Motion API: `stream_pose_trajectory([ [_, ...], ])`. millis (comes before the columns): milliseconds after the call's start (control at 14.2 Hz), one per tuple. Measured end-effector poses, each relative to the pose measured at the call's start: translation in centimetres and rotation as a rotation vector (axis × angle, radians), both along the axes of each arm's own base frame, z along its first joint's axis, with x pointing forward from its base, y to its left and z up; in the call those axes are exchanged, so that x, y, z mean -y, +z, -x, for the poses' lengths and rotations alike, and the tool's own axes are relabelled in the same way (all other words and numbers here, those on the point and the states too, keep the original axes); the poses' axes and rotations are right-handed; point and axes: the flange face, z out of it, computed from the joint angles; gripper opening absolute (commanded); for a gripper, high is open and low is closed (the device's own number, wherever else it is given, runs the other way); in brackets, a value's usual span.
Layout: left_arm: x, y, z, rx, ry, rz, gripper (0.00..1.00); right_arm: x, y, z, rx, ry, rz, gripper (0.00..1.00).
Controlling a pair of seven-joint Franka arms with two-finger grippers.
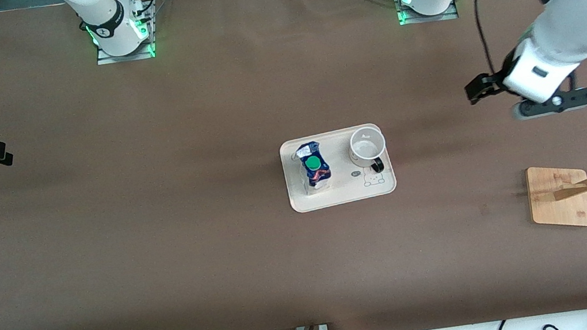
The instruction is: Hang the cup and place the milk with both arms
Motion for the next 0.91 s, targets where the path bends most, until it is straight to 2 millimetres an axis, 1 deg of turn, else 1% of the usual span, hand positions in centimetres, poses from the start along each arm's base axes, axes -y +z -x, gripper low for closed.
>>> stream_pose_trajectory([
  [281,3.9,-3.8,-1.3,0.004,0.081,0.046,1.0,0.0,0.1,0.0,0.001,-0.001,0.0,1.0],
  [421,6.7,-6.5,-1.6,0.018,0.122,0.056,1.0,0.1,0.1,0.0,0.001,-0.001,0.0,1.0],
  [562,10.2,-10.0,-1.4,0.024,0.17,0.068,1.0,0.1,0.0,0.0,0.001,-0.001,0.0,1.0],
  [773,15.4,-15.9,-0.5,0.026,0.252,0.085,1.0,-0.1,-0.1,0.0,-0.001,0.001,-0.001,1.0],
  [843,16.8,-17.6,-0.1,0.022,0.269,0.085,1.0,-0.2,-0.1,-0.1,-0.003,0.003,-0.001,1.0],
  [913,17.8,-19.2,0.3,0.017,0.281,0.084,1.0,-0.3,-0.3,0.0,-0.01,0.005,-0.001,1.0],
])
